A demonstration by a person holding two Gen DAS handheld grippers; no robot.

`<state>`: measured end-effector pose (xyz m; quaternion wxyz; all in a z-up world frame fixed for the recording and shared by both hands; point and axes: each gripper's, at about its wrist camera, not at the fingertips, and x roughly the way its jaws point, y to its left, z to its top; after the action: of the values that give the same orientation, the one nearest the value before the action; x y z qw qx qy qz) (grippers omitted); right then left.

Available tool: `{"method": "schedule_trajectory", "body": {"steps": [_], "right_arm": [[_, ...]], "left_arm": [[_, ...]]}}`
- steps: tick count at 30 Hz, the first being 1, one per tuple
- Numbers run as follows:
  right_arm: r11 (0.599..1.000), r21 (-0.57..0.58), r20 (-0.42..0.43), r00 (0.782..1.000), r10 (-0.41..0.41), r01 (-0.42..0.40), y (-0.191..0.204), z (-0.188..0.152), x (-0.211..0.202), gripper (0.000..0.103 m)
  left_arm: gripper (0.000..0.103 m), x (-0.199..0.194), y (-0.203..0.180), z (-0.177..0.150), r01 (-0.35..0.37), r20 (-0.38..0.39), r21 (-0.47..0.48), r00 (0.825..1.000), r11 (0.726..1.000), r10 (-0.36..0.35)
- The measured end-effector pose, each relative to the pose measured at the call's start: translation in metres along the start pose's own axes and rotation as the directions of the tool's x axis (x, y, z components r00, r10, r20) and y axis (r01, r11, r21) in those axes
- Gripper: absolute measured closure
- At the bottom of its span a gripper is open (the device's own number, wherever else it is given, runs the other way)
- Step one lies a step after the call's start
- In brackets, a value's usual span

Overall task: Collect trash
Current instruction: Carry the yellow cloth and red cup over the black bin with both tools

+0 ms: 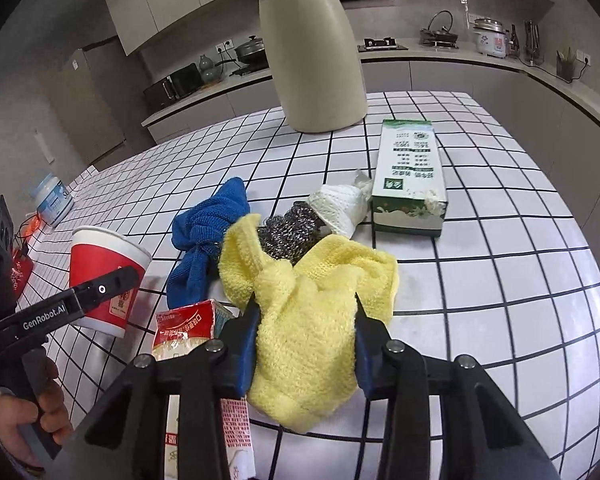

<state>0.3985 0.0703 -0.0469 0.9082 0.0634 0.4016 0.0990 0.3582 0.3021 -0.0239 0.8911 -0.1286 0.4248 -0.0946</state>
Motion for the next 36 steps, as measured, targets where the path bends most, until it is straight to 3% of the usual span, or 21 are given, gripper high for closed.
{"method": "schedule_trajectory", "body": {"steps": [10,20,26,36], "right_arm": [[0.999,0.040,0.077,0.997,-0.032,0.029,-0.028,-0.006,-0.045,0.062],[0.987,0.131,0.130,0.985,-0.110,0.093,-0.090,-0.031,-0.102,0.062],[0.962,0.217,0.144,0.969,-0.199,0.165,-0.146,-0.053,-0.147,0.062],[0.877,0.378,0.131,0.921,-0.368,0.297,-0.245,-0.100,-0.220,0.062]], "left_arm": [[0.050,-0.020,-0.057,-0.002,0.086,0.027,0.088,0.996,0.992,-0.088],[0.050,-0.020,-0.149,-0.026,0.213,-0.035,0.194,0.977,0.958,-0.210],[0.050,-0.008,-0.221,-0.046,0.311,-0.111,0.258,0.950,0.914,-0.292],[0.050,0.018,-0.349,-0.090,0.472,-0.277,0.363,0.878,0.803,-0.390]]}}
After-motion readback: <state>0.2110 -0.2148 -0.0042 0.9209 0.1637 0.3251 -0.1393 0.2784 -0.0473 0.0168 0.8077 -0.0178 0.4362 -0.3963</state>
